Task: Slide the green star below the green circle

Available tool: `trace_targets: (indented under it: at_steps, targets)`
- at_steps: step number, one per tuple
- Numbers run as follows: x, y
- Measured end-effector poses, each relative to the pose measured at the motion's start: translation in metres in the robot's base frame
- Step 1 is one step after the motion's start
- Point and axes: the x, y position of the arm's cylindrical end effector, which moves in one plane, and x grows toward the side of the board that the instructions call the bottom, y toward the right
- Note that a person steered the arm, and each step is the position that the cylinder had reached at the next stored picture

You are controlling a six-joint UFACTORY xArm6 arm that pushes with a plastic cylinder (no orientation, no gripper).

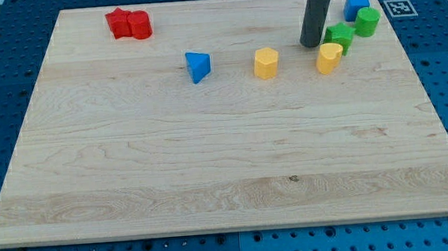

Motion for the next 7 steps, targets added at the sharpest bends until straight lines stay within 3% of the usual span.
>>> trace_targets:
  at_steps: [5,6,7]
  targets:
    - [0.000,0.062]
    - [-0.004,0.029]
    - [-0.036,-0.022]
